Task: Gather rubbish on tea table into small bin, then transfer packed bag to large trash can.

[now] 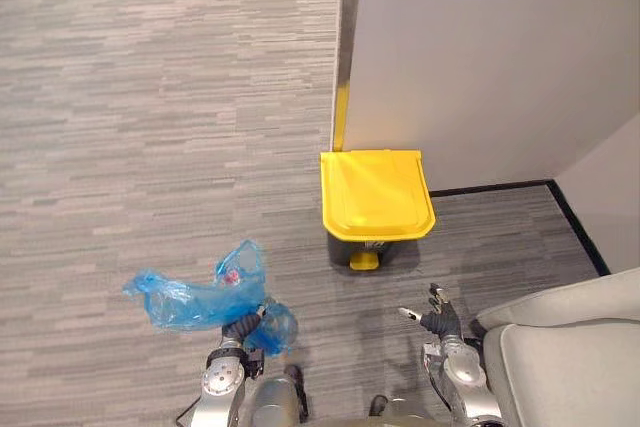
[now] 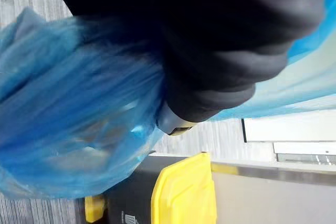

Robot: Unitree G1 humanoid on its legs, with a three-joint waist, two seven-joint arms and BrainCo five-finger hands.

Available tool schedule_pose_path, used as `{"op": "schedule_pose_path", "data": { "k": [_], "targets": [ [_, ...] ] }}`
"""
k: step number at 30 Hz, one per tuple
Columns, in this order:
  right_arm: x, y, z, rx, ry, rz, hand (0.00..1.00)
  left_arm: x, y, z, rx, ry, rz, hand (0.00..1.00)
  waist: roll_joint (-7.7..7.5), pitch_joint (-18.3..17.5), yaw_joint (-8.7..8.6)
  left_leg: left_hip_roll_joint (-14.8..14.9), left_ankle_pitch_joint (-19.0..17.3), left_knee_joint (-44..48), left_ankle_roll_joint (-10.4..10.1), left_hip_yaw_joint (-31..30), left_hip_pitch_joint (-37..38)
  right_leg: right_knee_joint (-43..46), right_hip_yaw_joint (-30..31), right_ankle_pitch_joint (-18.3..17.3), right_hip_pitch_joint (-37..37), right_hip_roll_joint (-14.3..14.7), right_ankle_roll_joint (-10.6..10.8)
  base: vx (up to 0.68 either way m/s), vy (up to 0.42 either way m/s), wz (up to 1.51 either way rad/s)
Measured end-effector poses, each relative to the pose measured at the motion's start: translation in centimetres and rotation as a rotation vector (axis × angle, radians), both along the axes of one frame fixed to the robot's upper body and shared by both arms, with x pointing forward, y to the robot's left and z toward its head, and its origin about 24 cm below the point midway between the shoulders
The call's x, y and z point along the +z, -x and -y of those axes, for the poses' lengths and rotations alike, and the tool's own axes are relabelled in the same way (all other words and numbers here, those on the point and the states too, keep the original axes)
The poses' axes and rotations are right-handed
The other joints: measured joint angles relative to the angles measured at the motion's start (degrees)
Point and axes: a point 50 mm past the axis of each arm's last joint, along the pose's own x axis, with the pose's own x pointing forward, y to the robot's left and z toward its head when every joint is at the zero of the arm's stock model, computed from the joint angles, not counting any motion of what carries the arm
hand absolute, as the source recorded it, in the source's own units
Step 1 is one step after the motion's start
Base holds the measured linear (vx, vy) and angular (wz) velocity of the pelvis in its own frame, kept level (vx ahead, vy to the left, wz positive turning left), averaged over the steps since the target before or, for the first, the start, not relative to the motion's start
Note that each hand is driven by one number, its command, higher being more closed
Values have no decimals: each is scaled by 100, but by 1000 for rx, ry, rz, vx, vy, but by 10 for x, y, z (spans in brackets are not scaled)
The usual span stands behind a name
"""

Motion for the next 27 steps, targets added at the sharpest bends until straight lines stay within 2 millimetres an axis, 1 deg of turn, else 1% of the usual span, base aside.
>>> {"op": "schedule_pose_path", "data": {
  "k": [1, 2, 3, 4, 5, 6, 8, 9, 10, 11, 12, 13, 14, 15, 17, 18, 21, 27],
  "targets": [
    [-2, -1, 0, 6, 1, -12, 0, -2, 2, 0, -1, 0, -13, 100, 25, 0, -8, -57, -60, -150, 9, 35, 143, 569, 57, -24, -225, -75, 40, 91, 94, -24],
    [-3, -1, -1, 8, 1, -19, 0, -4, 3, 1, -12, -3, -20, 100, 19, -2, -26, -117, -63, -259, 12, 56, 259, 986, 55, -23, -382, -165, 40, 92, 94, -14],
    [-5, 3, 0, 9, 4, -33, 0, -4, 3, 2, -29, -8, -25, 100, -33, -4, -65, -220, -79, -378, 39, 58, 418, 1484, 29, -6, -549, -317, 22, 145, 104, 7],
    [-8, 6, 0, 10, 7, -49, 0, -6, 5, 2, -33, -10, -34, 100, -49, -10, -141, -261, -95, -431, 73, 43, 565, 1964, 8, 61, -733, -425, -46, 159, 69, 16],
    [-9, 8, 0, 16, 11, -60, 0, -7, 6, 1, -32, -12, -41, 100, -38, -13, -167, -256, -109, -436, 93, 30, 638, 2171, -1, 6, -803, -441, -89, 185, 38, 15],
    [-10, 8, -1, 21, 13, -65, 0, -7, 5, 2, -36, -11, -42, 100, -27, -13, -178, -213, -116, -448, 103, 17, 689, 2133, -11, -174, -899, -409, -85, 170, -20, 9],
    [-9, 6, -1, 31, 22, -63, 0, -5, 1, -2, -37, -27, -33, 100, 5, 6, -174, -48, -113, -463, 99, -89, 698, 1902, -32, -349, -1232, -140, -173, 154, -97, 13],
    [-10, 6, -1, 32, 22, -66, 0, -6, 0, -3, -35, -28, -36, 100, 44, 30, -185, 34, -110, -456, 94, -183, 716, 1553, -22, -332, -1295, 19, -178, 116, -136, 28],
    [-12, 9, -2, 32, 20, -79, 0, -7, 2, -5, -35, -33, -42, 100, -41, -21, -183, -9, -109, -423, 10, -246, 738, 696, -9, 187, -1248, 116, -263, 140, -153, 32],
    [-14, 14, 0, 29, 24, -93, 0, -8, 3, -7, -35, -40, -49, 100, -103, -27, -179, -125, -170, -399, -98, -333, 792, 433, 22, 649, -1247, 81, -327, 158, -142, 36],
    [-17, 17, 7, 26, 43, -113, 0, -12, 4, 1, -34, -13, -71, 100, 71, -59, -189, 5, -244, -415, -209, -442, 867, 477, -51, 669, -1107, 151, -364, 187, -144, 18],
    [-16, 18, 12, 24, 58, -116, 0, -14, 7, 8, -29, 11, -75, 100, 174, -122, -170, 98, -243, -446, -213, -470, 868, 264, -57, 681, -1015, 261, -384, 127, -96, 4],
    [-16, 18, 12, 25, 58, -114, 0, -14, 7, 10, -28, 18, -76, 100, 210, -134, -162, 140, -246, -471, -217, -479, 870, 178, -74, 712, -990, 314, -426, 98, -121, -12],
    [-15, 16, 13, 25, 59, -109, 0, -15, 7, 11, -28, 23, -77, 100, 243, -154, -168, 211, -216, -579, -266, -492, 888, 3, -105, 772, -932, 407, -454, 31, -83, -6],
    [-16, 17, 14, 16, 58, -112, 0, -16, 8, 11, -30, 25, -82, 100, 233, -157, -192, 295, -151, -776, -372, -558, 957, -295, -163, 897, -789, 539, -490, 17, -80, 2],
    [-17, 19, 14, 13, 57, -118, 0, -16, 7, 11, -32, 25, -81, 100, 214, -163, -176, 320, -122, -854, -414, -572, 1021, -444, -171, 964, -703, 583, -503, 5, -52, 1],
    [-19, 24, 16, 3, 57, -131, 0, -21, 11, 11, -38, 29, -111, 100, 206, -180, -188, 315, -108, -930, -429, -572, 1035, -766, -173, 1128, -528, 611, -463, -6, 12, 0],
    [-22, 26, 16, 2, 53, -150, 0, -22, 14, 6, -38, 13, -124, 100, 228, -225, -172, 202, -57, -980, -372, -623, 1026, -1520, -208, 1547, -225, 616, -381, 1, 56, 5]
  ]
}}
